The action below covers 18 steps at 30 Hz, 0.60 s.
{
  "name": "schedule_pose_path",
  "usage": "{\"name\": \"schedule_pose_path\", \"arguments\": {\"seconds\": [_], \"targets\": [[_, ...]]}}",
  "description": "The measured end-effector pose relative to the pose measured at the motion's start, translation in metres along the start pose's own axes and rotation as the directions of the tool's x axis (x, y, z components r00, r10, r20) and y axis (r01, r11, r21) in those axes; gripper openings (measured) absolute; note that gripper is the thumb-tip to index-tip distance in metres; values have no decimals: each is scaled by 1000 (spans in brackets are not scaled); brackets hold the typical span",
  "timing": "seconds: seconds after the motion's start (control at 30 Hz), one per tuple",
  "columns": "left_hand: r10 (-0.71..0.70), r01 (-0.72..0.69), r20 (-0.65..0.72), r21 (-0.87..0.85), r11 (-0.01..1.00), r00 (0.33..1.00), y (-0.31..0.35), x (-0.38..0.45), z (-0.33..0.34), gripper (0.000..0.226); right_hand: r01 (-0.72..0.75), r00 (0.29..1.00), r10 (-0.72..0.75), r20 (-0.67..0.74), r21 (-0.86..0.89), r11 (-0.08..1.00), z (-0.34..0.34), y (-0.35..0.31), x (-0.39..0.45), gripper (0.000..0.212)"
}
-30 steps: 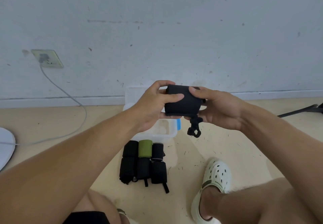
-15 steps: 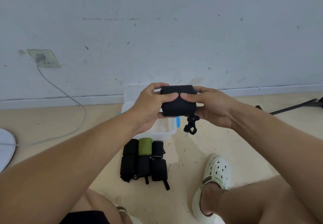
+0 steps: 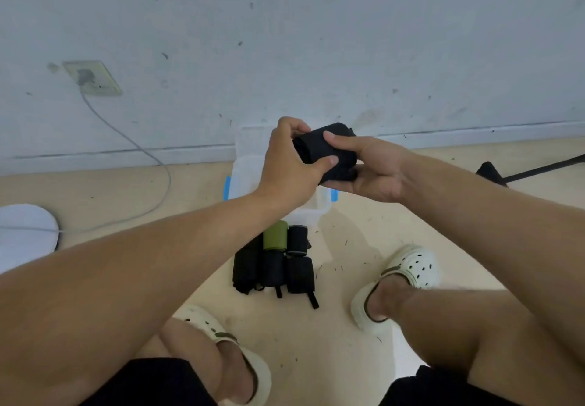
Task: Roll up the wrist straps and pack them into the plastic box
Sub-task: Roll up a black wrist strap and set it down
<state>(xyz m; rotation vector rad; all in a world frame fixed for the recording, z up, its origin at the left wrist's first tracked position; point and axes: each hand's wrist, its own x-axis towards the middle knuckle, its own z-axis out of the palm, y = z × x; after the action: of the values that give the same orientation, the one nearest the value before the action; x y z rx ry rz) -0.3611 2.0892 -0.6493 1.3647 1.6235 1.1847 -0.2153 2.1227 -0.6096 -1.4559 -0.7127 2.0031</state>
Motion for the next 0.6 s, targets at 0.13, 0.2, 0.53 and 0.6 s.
{"name": "schedule_pose_path", "arguments": {"seconds": [0.13,0.2,0.53,0.6], "targets": [[-8,12,-49,80,997,999,-15,-16,-2,56,-53,998,57,-27,135,989,13,28,6,36],[-13,23,-85,123,992,996,-21,-24,-2,57,-85,996,88,-12,168,982,19,39,8,36],[-182,83,325,296,952,928,-50,-34,-19,63,-143,976,108,-189,-184,973,10,64,25,31],[-291,-18,538,496,868,791,-61,-32,-30,70,-184,963,94,-253,-356,916,-7,78,36,49]]}}
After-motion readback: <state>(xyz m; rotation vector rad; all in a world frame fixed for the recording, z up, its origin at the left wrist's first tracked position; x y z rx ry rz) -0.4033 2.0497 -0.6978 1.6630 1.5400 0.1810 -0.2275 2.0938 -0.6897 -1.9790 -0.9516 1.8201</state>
